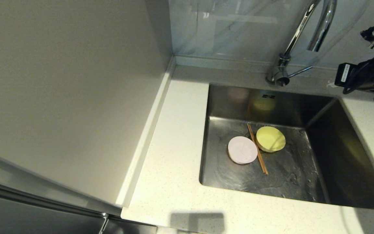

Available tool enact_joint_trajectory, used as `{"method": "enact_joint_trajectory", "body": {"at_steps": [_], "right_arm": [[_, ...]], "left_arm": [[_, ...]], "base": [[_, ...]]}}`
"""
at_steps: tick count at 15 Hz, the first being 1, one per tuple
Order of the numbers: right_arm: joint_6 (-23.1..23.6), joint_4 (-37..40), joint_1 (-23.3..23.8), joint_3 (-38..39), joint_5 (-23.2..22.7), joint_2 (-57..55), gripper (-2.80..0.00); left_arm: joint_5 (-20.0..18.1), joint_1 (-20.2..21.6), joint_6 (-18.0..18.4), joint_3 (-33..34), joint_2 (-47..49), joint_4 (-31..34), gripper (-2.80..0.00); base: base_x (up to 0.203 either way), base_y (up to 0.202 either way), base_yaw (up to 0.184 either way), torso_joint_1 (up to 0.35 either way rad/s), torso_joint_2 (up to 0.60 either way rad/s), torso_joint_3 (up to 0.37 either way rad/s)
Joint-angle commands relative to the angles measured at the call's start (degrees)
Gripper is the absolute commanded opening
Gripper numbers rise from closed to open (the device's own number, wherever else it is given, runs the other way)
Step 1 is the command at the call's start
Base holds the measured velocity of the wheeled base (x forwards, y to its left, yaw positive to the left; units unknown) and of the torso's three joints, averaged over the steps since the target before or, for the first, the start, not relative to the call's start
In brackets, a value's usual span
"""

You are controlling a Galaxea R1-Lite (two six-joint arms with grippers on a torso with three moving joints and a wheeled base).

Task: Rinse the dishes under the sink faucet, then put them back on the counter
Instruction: Put a bowl back to the table from the sink

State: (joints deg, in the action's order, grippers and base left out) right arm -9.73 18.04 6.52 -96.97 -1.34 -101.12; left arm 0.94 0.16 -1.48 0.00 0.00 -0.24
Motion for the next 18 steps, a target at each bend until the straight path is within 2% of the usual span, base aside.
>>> {"method": "enact_joint_trajectory", "body": {"at_steps": [1, 5, 9, 12, 18], "right_arm": [[0.1, 0.0, 0.7, 6.3, -0.1, 5.9, -2.8], [0.3, -1.0, 0.8, 17.1, 0.0, 6.6, -2.8], [1.0, -9.9, -3.0, 24.4, 1.6, 1.8, -2.8], [1.1, -12.8, -6.1, 26.4, 3.7, -2.1, -2.8], [0.9, -12.9, -5.7, 25.0, 5.0, -10.1, -2.8]], "left_arm": [[0.0, 0.0, 0.0, 0.0, -0.2, 0.0, -2.8], [0.0, 0.0, 0.0, 0.0, -0.2, 0.0, -2.8], [0.0, 0.0, 0.0, 0.0, -0.2, 0.0, -2.8], [0.0, 0.0, 0.0, 0.0, -0.2, 0.0, -2.8], [0.0, 0.0, 0.0, 0.0, -0.2, 0.0, -2.8]], "base": [[0.0, 0.0, 0.0, 0.0, 0.0, 0.0], [0.0, 0.0, 0.0, 0.0, 0.0, 0.0], [0.0, 0.0, 0.0, 0.0, 0.0, 0.0], [0.0, 0.0, 0.0, 0.0, 0.0, 0.0], [0.0, 0.0, 0.0, 0.0, 0.0, 0.0]]}}
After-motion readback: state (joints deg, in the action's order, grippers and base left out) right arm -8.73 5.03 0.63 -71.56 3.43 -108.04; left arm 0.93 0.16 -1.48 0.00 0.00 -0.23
